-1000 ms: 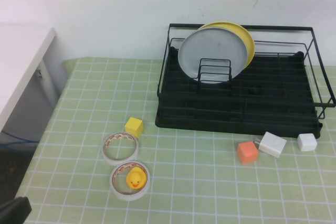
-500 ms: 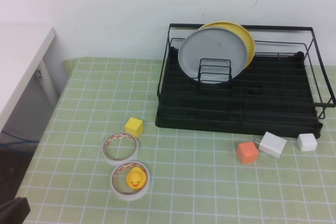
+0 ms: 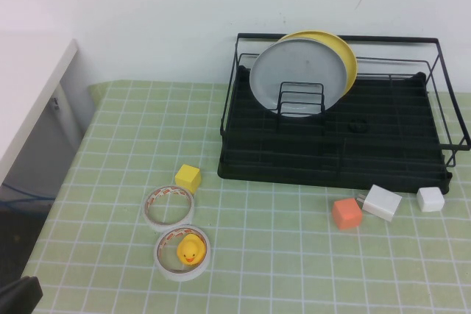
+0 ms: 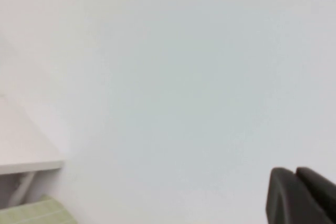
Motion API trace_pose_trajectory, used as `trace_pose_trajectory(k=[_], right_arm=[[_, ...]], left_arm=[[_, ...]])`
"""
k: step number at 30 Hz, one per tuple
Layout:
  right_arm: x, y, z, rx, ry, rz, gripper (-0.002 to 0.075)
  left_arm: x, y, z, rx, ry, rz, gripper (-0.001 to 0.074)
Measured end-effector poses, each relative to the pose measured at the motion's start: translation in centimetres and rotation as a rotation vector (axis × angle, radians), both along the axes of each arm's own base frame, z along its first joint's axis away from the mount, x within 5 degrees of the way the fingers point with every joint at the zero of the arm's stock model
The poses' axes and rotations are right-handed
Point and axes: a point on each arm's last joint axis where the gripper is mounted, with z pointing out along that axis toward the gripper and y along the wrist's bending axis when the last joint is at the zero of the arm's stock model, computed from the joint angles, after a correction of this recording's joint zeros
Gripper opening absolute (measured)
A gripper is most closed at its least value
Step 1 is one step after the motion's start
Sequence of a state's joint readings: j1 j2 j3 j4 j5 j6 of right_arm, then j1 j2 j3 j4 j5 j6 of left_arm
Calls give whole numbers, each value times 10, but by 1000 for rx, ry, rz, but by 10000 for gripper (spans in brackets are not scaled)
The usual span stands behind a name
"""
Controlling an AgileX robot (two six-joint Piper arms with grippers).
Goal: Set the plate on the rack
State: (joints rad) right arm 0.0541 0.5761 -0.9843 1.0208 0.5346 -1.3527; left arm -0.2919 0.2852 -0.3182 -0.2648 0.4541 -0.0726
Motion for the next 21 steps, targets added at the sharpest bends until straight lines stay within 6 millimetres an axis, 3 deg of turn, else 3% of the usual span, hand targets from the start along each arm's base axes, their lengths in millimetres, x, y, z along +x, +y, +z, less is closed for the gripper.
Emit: trace_pose_trajectory(k=[6,14,21], right_arm=[[-41,-1,-23,-15,-61,7,11],[-44,-2,-49,-61,48,-3,11],[-63,-4,-89,-59,66,-15,11]], left_arm=[[0,0,0,13,-6,-5,-1],[-1,0,-1,21,9,-11,-1],[-2,-1,-5,34,47,-21,-1]])
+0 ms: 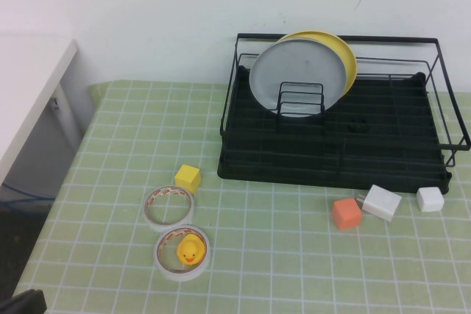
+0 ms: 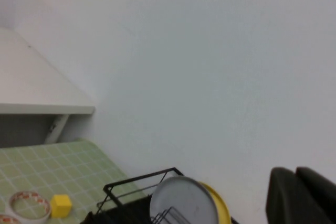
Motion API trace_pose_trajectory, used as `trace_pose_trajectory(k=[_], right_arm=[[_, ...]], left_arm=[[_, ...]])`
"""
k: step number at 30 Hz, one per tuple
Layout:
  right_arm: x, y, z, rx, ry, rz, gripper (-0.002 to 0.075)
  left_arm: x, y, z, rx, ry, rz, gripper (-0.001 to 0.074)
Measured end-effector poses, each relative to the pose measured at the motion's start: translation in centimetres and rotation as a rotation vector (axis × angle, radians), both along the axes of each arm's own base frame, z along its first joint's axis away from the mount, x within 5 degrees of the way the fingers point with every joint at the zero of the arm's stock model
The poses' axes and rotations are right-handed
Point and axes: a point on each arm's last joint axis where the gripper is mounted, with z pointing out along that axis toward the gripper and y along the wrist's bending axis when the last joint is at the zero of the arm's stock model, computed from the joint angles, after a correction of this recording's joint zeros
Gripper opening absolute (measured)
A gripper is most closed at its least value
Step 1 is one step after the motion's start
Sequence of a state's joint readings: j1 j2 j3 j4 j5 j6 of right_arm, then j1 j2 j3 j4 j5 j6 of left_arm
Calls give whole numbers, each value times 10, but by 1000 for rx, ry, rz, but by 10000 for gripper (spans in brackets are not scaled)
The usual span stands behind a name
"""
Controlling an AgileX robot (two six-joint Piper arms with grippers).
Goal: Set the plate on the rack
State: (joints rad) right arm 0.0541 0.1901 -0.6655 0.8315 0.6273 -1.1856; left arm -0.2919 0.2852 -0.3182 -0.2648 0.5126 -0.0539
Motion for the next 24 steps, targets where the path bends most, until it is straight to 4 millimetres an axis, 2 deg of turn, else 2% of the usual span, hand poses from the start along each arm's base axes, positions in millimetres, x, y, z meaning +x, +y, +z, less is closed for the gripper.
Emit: trace_pose_trajectory(k=[7,10,14,17,20,24], right_arm=[[3,-9,-50,56,-5,-113,11],[17,-17,-76,91,-5,-202,11],[37,-25,-126,192,160,-314,11],[43,-34,-158,226,279,-450,11],[45,-43,-178,234,332,-568,11],[46,-49,-195,268,385,-646,11]], left_arm=[[-1,0,-2,10,24,-9,-1],[-1,0,-3,12,30,-10,-1],[-2,0,-3,13,34,-11,-1],[-2,0,-3,14,35,-12,-1],[-2,0,-3,14,35,-12,-1],[-2,0,-3,14,35,-12,-1]])
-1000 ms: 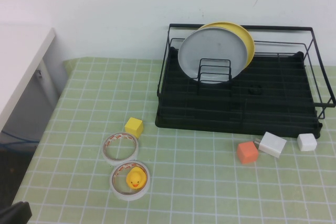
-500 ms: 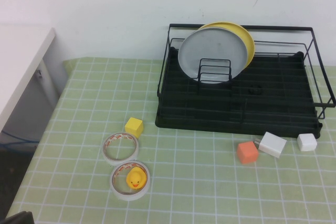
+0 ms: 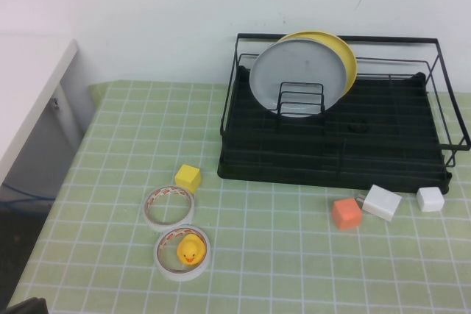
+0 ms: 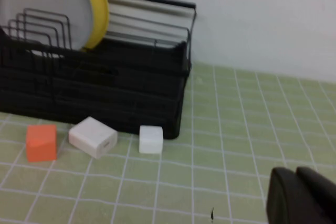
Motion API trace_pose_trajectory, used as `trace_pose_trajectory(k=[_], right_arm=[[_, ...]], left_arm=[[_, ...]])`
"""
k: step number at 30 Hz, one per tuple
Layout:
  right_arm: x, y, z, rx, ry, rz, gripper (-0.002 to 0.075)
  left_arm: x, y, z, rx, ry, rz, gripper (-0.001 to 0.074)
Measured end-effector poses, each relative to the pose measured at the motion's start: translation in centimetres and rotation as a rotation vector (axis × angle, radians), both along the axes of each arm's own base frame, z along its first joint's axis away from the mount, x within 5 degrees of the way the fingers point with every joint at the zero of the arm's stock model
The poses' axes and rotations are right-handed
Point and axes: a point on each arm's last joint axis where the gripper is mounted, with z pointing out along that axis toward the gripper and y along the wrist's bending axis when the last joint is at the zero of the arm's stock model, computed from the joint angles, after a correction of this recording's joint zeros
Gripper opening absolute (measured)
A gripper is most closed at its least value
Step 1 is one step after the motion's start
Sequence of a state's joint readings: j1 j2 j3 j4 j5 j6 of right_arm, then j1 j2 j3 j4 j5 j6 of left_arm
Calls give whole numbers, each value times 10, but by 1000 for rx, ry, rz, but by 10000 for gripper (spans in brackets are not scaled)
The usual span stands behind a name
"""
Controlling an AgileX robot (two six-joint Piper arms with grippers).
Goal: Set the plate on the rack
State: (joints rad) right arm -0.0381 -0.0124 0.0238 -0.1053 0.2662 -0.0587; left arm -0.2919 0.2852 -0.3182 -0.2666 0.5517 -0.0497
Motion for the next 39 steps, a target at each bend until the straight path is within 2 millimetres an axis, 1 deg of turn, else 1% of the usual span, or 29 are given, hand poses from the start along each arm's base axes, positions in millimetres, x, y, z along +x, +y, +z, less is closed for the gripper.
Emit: trace_pose_trajectory(k=[11,17,26,39], right_arm=[[-2,-2,-6,57,61,-37,11],[-2,-5,-6,-5,68,-57,11],[-3,-9,-5,9,66,-115,11],[-3,-9,-6,15,67,-120,11]], left_arm=[[0,0,0,0,0,0,-1],[0,0,0,0,0,0,-1],[0,0,0,-2,1,1,-1],[0,0,0,-2,1,1,-1]])
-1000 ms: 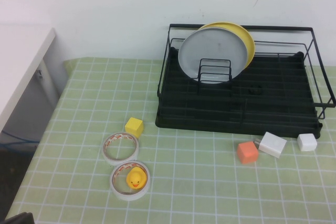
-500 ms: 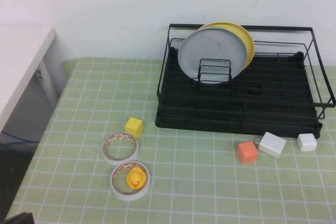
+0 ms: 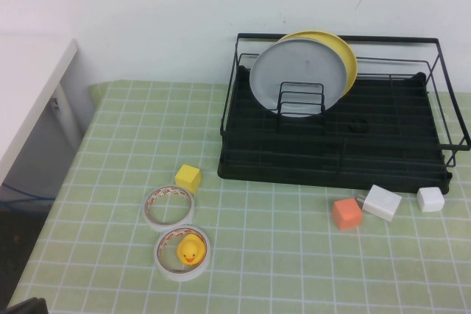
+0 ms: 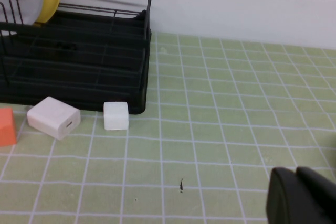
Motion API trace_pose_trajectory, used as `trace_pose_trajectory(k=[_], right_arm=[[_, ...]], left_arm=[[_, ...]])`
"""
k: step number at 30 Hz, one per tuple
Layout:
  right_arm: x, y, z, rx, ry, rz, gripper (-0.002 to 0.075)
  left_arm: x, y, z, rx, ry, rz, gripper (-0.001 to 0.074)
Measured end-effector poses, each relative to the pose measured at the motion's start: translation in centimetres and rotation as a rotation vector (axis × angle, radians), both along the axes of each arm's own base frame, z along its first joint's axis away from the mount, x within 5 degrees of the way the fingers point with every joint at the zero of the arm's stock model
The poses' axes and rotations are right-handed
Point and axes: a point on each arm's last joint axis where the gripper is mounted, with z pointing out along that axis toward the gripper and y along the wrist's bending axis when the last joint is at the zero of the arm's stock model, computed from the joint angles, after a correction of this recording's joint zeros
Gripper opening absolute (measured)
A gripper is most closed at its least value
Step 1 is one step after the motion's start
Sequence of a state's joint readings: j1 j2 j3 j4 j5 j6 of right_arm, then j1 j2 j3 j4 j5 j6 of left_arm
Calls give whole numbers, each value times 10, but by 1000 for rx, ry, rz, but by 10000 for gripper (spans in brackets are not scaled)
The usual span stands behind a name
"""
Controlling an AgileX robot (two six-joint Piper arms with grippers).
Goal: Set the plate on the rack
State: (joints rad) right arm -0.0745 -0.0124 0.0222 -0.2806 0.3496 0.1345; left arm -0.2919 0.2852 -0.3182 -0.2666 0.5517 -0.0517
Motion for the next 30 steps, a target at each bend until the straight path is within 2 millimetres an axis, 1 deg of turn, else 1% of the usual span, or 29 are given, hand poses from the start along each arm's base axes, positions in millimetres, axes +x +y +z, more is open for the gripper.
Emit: trace_pose_trajectory(k=[17,19,22,23,28,30], right_arm=[[0,0,0,2,1,-1,11],[0,0,0,2,1,-1,11],[0,0,1,0,0,-1,11],[0,0,1,2,0,0,11],[0,0,1,4,0,-1,11],[0,0,1,4,0,-1,11]], left_arm=[[0,0,-2,1,-2,3,-1],[1,2,-8,36,-15,11,-1],[2,10,-21,166,-72,37,-1],[1,12,-26,185,-102,52,-1],[-4,20,-50,159,-259,155,-1],[-6,23,-61,128,-293,212,-1]])
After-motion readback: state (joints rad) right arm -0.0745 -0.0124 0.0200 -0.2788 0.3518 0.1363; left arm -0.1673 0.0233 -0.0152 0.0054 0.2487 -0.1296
